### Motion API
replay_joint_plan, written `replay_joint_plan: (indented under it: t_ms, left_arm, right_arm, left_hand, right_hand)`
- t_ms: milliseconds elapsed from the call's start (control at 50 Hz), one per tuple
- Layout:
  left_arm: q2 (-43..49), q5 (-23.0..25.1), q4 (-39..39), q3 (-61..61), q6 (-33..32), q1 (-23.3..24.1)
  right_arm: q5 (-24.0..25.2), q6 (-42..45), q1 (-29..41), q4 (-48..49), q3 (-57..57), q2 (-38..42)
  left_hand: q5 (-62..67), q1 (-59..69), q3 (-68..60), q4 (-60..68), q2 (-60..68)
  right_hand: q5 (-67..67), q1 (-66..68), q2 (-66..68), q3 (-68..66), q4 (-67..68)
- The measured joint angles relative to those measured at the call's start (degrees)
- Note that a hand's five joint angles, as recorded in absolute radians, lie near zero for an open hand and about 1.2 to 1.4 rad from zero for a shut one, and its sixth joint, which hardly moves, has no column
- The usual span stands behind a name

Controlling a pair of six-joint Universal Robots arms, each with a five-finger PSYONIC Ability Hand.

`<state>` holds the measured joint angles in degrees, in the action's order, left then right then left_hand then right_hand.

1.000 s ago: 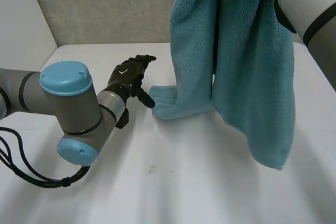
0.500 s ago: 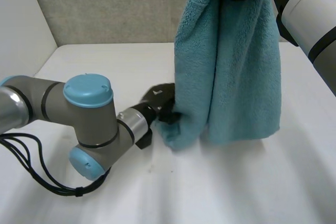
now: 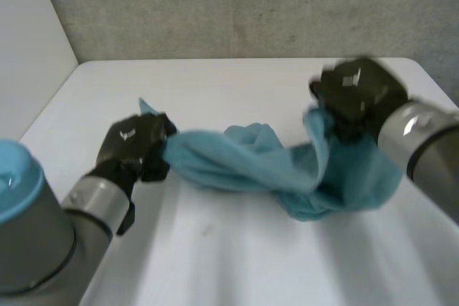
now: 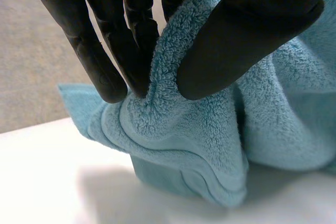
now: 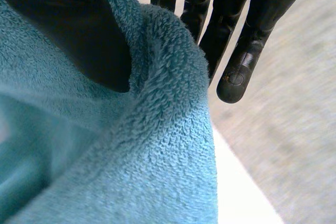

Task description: Fold the laundry

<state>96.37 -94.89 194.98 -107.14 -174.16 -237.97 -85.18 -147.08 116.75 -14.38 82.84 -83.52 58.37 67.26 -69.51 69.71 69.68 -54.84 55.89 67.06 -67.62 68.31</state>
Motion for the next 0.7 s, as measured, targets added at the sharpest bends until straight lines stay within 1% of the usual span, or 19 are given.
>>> replay_joint_plan:
  t_ms: [60,160,200,220,240,260,280,300,320,360,380,440,460,500,520,540,560,640,700]
  left_arm:
    - [-0.57,-0.04,-0.15,-2.68,-3.91,1.24]
    - [1.02,-0.3,-0.61,-4.42,-9.68,3.1]
    - [2.45,-0.39,-1.07,-4.41,-11.7,3.68]
    - [3.52,-0.41,-1.56,-4.15,-12.85,4.04]
    - [3.89,-0.41,-1.76,-3.98,-13.2,4.16]
    - [4.18,-0.4,-1.97,-3.82,-13.46,4.26]
    - [4.51,-0.39,-2.28,-3.58,-13.74,4.37]
    - [4.76,-0.38,-2.62,-3.27,-13.97,4.48]
    - [5.11,-0.33,-3.59,-2.42,-14.28,4.72]
    - [5.12,-0.22,-4.83,-1.27,-14.4,4.97]
    - [4.96,-0.15,-5.53,-0.61,-14.39,5.07]
    - [4.2,0.03,-7.44,1.45,-14.32,5.14]
    - [3.86,0.1,-8.11,2.3,-14.29,5.11]
    - [3.06,0.23,-9.49,4.41,-14.19,4.93]
    - [2.91,0.26,-9.72,4.86,-14.18,4.87]
    - [2.91,0.26,-9.72,4.86,-14.18,4.87]
    - [2.54,0.34,-10.27,6.2,-14.19,4.56]
    - [2.32,1.0,-10.64,8.23,-15.26,3.18]
    - [2.71,2.36,-10.58,8.68,-17.19,2.0]
  right_arm:
    - [0.04,5.27,-0.09,-4.4,3.93,0.5]
    - [0.09,10.38,-0.87,-7.47,7.84,1.33]
    - [0.16,11.15,-1.53,-7.45,8.72,1.6]
    - [0.24,11.15,-2.19,-6.86,9.09,1.73]
    - [0.28,11.07,-2.41,-6.61,9.18,1.77]
    - [0.35,10.83,-2.72,-6.17,9.24,1.79]
    - [0.4,10.47,-3.08,-5.55,9.24,1.78]
    - [0.47,10.03,-3.44,-4.91,9.21,1.75]
    - [0.69,8.67,-4.34,-3.11,9.05,1.49]
    - [1.13,7.04,-5.23,-1.26,8.77,0.8]
    - [1.38,6.42,-5.53,-0.62,8.66,0.42]
    - [3.23,4.54,-6.42,1.0,8.29,-1.49]
    - [4.22,4.09,-6.69,1.24,8.21,-2.24]
    - [7.99,3.49,-7.4,0.82,8.01,-4.11]
    - [9.03,3.46,-7.57,0.51,7.97,-4.48]
    - [9.03,3.46,-7.57,0.51,7.97,-4.48]
    - [12.47,3.61,-8.08,-1.03,7.69,-5.41]
    - [19.21,4.68,-9.25,-6.19,6.32,-6.29]
    - [21.47,5.43,-9.81,-10.02,5.23,-5.86]
  left_hand:
    - [0.0,0.0,0.0,0.0,0.0]
    - [0.0,0.0,0.0,0.01,0.01]
    - [0.0,0.0,-0.03,0.0,-0.02]
    - [-0.46,-0.55,1.98,-1.45,-2.19]
    - [-5.38,-4.61,6.89,-7.13,-7.78]
    - [-7.91,-7.73,9.6,-9.8,-9.81]
    - [-11.42,-11.83,12.47,-12.7,-12.65]
    - [-11.42,-11.83,12.47,-12.7,-12.65]
    - [-22.38,-21.97,23.31,-23.56,-23.52]
    - [-30.69,-30.2,32.2,-32.0,-32.42]
    - [-32.77,-32.1,34.08,-33.99,-34.28]
    - [-35.81,-34.45,36.79,-37.13,-37.13]
    - [-36.53,-35.23,37.52,-37.79,-37.76]
    - [-37.3,-35.82,38.27,-38.59,-38.52]
    - [-37.3,-35.82,38.27,-38.59,-38.52]
    - [-37.3,-35.82,38.27,-38.59,-38.52]
    - [-37.92,-36.53,38.8,-39.2,-39.09]
    - [-38.3,-36.86,39.14,-39.57,-39.47]
    - [-39.57,-38.27,40.67,-40.92,-40.85]
  right_hand:
    - [0.0,0.0,0.0,0.0,0.0]
    - [0.12,-0.23,-0.43,0.33,-0.33]
    - [8.38,-8.06,-11.39,11.2,-11.79]
    - [16.53,-15.19,-19.66,20.15,-20.73]
    - [16.53,-15.19,-19.66,20.15,-20.73]
    - [20.89,-18.61,-23.94,24.39,-25.05]
    - [20.89,-18.61,-23.94,24.39,-25.05]
    - [28.52,-24.81,-30.91,31.67,-32.47]
    - [34.56,-29.15,-36.6,37.39,-38.06]
    - [37.03,-30.98,-38.9,39.64,-40.29]
    - [37.8,-31.39,-39.49,40.3,-41.1]
    - [38.39,-31.63,-39.59,40.73,-41.66]
    - [38.75,-31.94,-39.92,41.12,-42.01]
    - [38.98,-32.36,-40.3,41.34,-42.31]
    - [39.04,-32.36,-40.3,41.34,-42.31]
    - [39.04,-32.36,-40.3,41.34,-42.31]
    - [39.07,-32.36,-40.3,41.34,-42.31]
    - [39.09,-32.36,-40.3,41.34,-42.31]
    - [39.09,-32.36,-40.3,41.34,-42.34]
